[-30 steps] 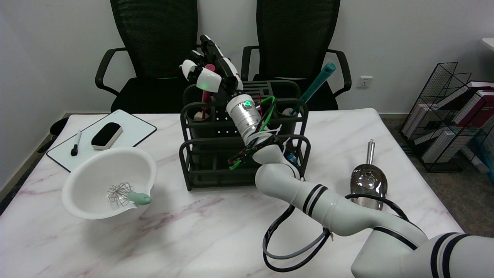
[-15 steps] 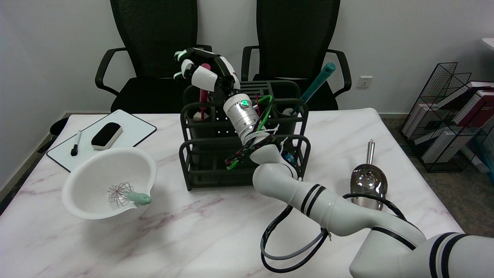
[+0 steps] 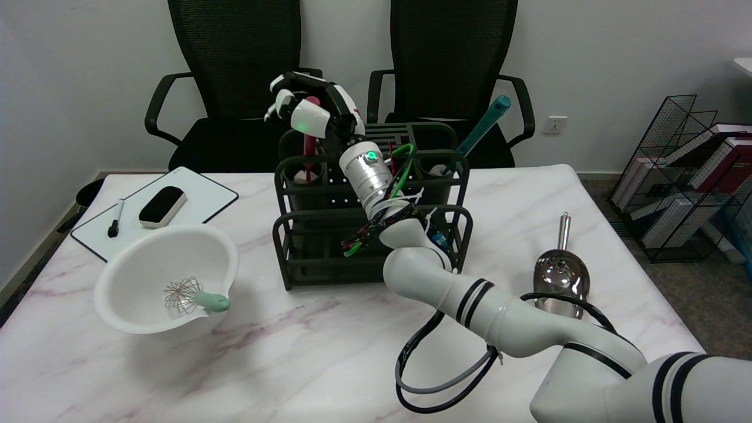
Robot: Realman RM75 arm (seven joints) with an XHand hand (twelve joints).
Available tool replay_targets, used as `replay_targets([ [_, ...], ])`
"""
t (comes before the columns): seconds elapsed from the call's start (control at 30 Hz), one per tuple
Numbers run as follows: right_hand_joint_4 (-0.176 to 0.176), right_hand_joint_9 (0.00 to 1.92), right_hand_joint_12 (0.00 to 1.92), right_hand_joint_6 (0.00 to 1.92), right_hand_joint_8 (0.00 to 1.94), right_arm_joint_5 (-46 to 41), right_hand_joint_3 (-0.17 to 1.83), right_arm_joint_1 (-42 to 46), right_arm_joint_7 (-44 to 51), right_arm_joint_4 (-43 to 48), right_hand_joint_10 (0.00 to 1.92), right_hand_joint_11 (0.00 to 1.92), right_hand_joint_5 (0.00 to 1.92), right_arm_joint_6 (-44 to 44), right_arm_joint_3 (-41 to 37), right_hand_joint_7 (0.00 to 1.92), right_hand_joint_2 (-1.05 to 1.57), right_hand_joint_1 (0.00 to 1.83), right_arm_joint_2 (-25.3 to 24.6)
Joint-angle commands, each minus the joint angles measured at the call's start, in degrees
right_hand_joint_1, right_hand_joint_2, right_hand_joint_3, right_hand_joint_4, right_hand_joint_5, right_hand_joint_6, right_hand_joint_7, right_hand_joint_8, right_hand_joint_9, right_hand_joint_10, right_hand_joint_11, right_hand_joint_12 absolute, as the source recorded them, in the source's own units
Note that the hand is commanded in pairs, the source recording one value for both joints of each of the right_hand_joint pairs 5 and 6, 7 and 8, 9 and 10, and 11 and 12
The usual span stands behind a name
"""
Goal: Pick up the pink sponge bottle brush.
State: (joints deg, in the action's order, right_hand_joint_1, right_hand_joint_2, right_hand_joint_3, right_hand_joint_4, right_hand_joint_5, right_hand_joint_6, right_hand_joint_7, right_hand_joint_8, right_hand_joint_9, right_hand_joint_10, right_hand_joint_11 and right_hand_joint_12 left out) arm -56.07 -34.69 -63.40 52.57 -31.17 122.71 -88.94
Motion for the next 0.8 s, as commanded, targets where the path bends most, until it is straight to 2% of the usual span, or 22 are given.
replay_targets([
  [0.03,0.000,1.34,1.17,1.35,1.54,-0.01,1.05,-0.52,0.08,-1.34,1.34,1.17,1.35,-0.13,0.09,1.54,0.90,1.08,-0.21],
  [0.13,0.000,1.45,1.28,1.38,1.61,-0.01,0.99,-0.61,0.08,-1.51,1.45,1.28,1.38,-0.13,0.09,1.61,0.97,1.07,-0.29],
  [0.2,0.000,1.50,1.33,1.49,1.65,0.06,0.97,-0.69,0.08,-1.59,1.50,1.33,1.49,0.01,0.09,1.65,1.03,1.05,-0.29],
  [0.3,0.000,1.51,1.36,1.54,1.67,0.46,0.98,-0.77,0.08,-1.67,1.51,1.36,1.54,0.24,0.09,1.67,1.01,1.05,-0.29],
  [0.47,0.000,1.44,1.32,1.44,1.59,0.55,1.14,-0.93,0.08,-1.67,1.44,1.32,1.44,0.35,0.09,1.59,0.51,1.10,-0.29],
  [0.6,0.000,1.44,1.32,1.39,1.54,0.55,1.05,-1.01,0.08,-1.74,1.44,1.32,1.39,0.43,0.09,1.54,0.25,1.14,-0.21],
  [0.8,0.000,1.44,1.33,1.35,1.49,0.55,0.91,-1.17,0.08,-1.83,1.44,1.33,1.35,0.51,0.09,1.49,0.03,1.13,-0.21],
])
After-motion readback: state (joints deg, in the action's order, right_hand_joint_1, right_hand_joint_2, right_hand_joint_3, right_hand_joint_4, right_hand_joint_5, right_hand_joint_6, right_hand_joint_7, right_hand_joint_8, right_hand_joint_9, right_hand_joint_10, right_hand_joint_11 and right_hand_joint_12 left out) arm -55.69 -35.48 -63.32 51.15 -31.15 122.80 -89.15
